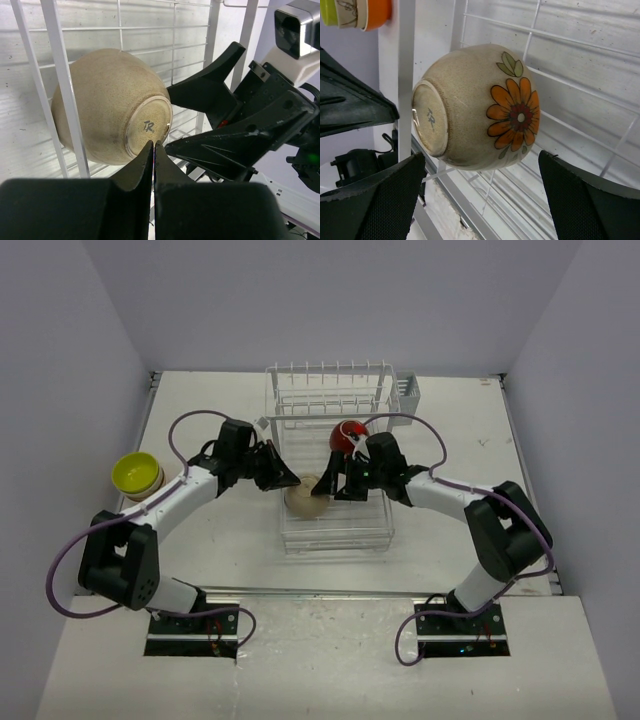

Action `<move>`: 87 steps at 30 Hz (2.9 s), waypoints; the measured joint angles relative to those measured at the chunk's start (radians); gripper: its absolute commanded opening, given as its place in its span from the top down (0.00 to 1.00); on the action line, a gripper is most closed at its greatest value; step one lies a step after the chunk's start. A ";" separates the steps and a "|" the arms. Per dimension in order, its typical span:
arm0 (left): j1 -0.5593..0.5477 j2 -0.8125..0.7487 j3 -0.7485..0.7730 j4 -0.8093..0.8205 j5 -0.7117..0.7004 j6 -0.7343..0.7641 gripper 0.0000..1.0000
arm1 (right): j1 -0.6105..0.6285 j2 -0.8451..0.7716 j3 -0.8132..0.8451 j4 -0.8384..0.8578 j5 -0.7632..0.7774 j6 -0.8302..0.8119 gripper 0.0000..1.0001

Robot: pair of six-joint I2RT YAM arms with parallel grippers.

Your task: Unload the bowls from the dish rack

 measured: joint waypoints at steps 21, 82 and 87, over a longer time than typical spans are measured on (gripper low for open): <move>-0.018 0.037 0.062 -0.101 -0.064 0.035 1.00 | 0.003 -0.060 -0.085 0.097 -0.023 0.104 0.01; -0.034 0.058 0.110 -0.177 -0.100 0.048 1.00 | 0.071 0.022 -0.040 0.100 0.119 0.269 0.05; -0.034 0.060 0.110 -0.177 -0.101 0.050 1.00 | 0.071 0.018 -0.063 0.140 0.120 0.271 0.11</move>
